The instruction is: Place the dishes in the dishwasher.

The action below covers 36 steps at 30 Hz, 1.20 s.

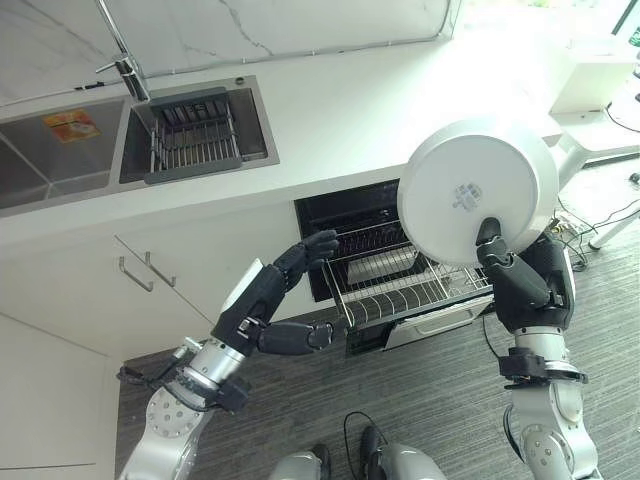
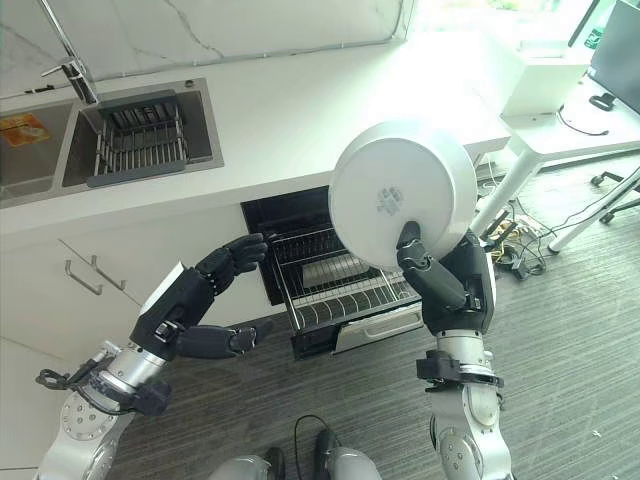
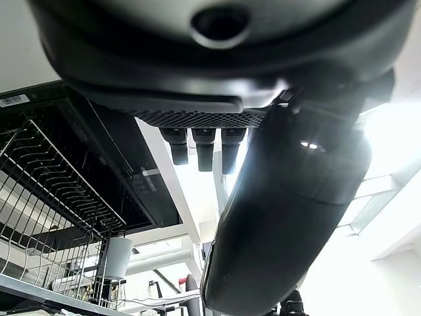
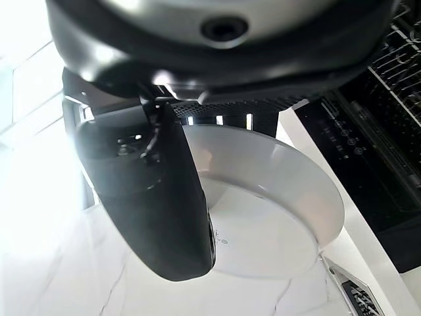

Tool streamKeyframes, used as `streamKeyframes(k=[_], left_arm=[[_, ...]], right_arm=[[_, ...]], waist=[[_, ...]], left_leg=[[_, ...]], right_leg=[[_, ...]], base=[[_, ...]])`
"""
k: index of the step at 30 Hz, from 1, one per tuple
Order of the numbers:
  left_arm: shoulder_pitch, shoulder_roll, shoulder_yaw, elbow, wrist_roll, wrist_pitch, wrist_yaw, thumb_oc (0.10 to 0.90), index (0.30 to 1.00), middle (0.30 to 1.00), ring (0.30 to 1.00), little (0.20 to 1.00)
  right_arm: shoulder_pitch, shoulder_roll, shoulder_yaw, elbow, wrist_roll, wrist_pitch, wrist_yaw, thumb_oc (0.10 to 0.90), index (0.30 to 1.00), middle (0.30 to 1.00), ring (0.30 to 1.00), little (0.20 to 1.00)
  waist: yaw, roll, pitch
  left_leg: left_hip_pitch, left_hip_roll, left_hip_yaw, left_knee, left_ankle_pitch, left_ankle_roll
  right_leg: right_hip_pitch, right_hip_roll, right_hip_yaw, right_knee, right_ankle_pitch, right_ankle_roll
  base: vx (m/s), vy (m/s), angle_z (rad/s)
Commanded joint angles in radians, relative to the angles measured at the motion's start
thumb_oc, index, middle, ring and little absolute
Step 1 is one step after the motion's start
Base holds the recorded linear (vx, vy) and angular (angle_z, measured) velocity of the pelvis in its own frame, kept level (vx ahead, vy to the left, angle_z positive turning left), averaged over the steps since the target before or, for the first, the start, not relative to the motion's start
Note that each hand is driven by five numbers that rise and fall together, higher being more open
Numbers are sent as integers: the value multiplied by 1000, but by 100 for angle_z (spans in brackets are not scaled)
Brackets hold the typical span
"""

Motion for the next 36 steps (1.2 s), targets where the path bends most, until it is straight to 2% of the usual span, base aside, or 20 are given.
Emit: streamKeyframes(k=[1,3,4,5,7,8,10,12,14,17,18,19,20,21,23,24,26,32,33,36], left_arm=[[-60,55,16,-80,-25,-115,33,800,900,900,900,900],[-69,68,19,-75,-3,-102,33,800,900,900,900,900],[-69,73,21,-76,-4,-98,34,800,900,900,900,900],[-76,84,31,-73,-36,-77,37,800,900,900,900,900],[-81,81,31,-67,-55,-56,54,800,900,900,900,900],[-87,79,20,-53,-80,-34,90,800,900,900,900,900],[-87,79,23,-51,-98,-25,101,800,900,900,900,900],[-80,60,19,-38,-137,-5,150,800,900,900,900,900],[-58,45,29,-19,-169,-3,209,800,900,900,900,900],[-17,17,59,2,-223,16,272,800,900,900,900,900],[18,-6,79,46,-206,14,279,800,900,900,900,900],[36,-18,84,91,-198,6,267,800,900,900,900,900],[38,-19,85,100,-197,7,262,800,900,900,900,900],[56,-24,81,170,-204,11,253,800,900,900,900,900],[73,-43,67,293,-225,42,275,800,900,900,900,900],[72,-44,63,306,-231,48,277,800,900,900,900,900],[66,-58,48,397,-229,38,272,800,900,900,900,900],[41,-91,10,635,-185,38,258,800,900,900,900,900],[36,-108,10,705,-177,22,238,800,900,900,900,900],[37,-118,5,750,-200,43,230,800,900,900,900,900]], right_arm=[[-96,29,-23,-95,68,-86,33,400,300,300,300,300],[-91,39,-12,-79,69,-75,23,400,300,300,300,300],[-89,39,-10,-77,74,-70,21,400,300,300,300,300],[-76,31,-12,-66,97,-51,24,400,300,300,300,300],[-70,37,-1,-58,98,-28,27,400,300,300,300,300],[-78,43,23,-59,90,-15,23,400,300,300,300,300],[-80,42,27,-57,90,-10,22,400,300,300,300,300],[-93,36,44,-60,41,2,-9,400,300,300,300,300],[-120,7,54,-53,-35,29,-53,400,300,300,300,300],[-135,-38,35,-50,-177,16,-55,400,300,300,300,300],[-127,-100,-24,-60,-233,16,-85,400,300,300,300,300],[-116,-129,-61,-60,-269,6,-106,400,300,300,300,300],[-113,-132,-66,-59,-279,3,-108,400,300,300,300,300],[-106,-150,-89,-55,-387,-27,-125,400,300,300,300,300],[-139,-186,-82,-36,-589,-53,-154,400,300,300,300,300],[-143,-191,-79,-33,-605,-55,-163,400,300,300,300,300],[-163,-210,-71,-17,-717,-60,-205,400,300,300,300,300],[-218,-322,-40,47,-1047,-18,-297,400,300,300,300,300],[-232,-365,-18,82,-1186,-5,-332,400,300,300,300,300],[-250,-410,8,122,-1221,10,-359,400,300,300,300,300]], waist=[[8,7,-44],[21,-10,-30],[24,-14,-30],[27,-25,-28],[24,-30,-28],[14,-31,-29],[13,-32,-30],[24,-36,-42],[30,-37,-51],[30,-32,-66],[35,-28,-69],[29,-24,-71],[27,-23,-71],[19,-16,-69],[22,-7,-81],[22,-7,-82],[25,-9,-89],[41,-20,-110],[52,-25,-110],[68,-31,-111]], left_leg=[[7,16,-55,10,-69,-26],[3,17,-61,10,-67,-33],[2,16,-61,10,-67,-34],[-1,14,-67,10,-70,-41],[5,14,-78,10,-79,-51],[15,15,-100,10,-97,-52],[15,14,-107,10,-101,-51],[13,27,-104,10,-103,-65],[17,65,-81,10,-98,-86],[-2,144,-16,10,-63,-126],[-34,219,59,10,-9,-157],[-44,245,111,10,8,-168],[-46,251,122,10,11,-171],[-42,257,126,10,8,-185],[-41,232,76,10,-5,-186],[-40,231,74,10,-6,-186],[-37,232,71,10,-9,-186],[-41,229,60,10,-12,-188],[-33,227,58,10,-24,-188],[-30,224,51,10,-27,-187]], right_leg=[[89,-78,-63,78,35,162],[63,-137,-69,69,30,162],[58,-148,-64,69,23,163],[20,-201,-24,69,-8,170],[-45,-254,32,69,13,189],[-87,-254,92,69,24,200],[-85,-248,100,69,9,202],[-76,-248,74,69,-17,204],[-69,-238,48,69,-40,204],[-37,-215,5,69,-90,174],[-9,-219,-50,69,-112,156],[2,-232,-96,69,-117,155],[4,-236,-107,69,-118,156],[21,-247,-141,69,-124,161],[22,-245,-114,69,-127,164],[23,-245,-112,69,-127,165],[27,-247,-111,69,-127,168],[26,-258,-120,69,-121,178],[34,-263,-128,69,-125,184],[40,-268,-140,69,-123,190]], base=[[17,-34,-14],[8,-139,-19],[37,-267,-22],[70,-297,-23],[159,-438,-7],[195,-433,7],[130,-301,32],[111,-342,52],[104,-319,38],[103,-325,40],[39,-359,96],[11,-302,128],[2,-155,125],[34,-27,112],[57,58,52],[22,63,-6],[42,42,-2],[40,66,0],[4,41,0],[22,13,2]])
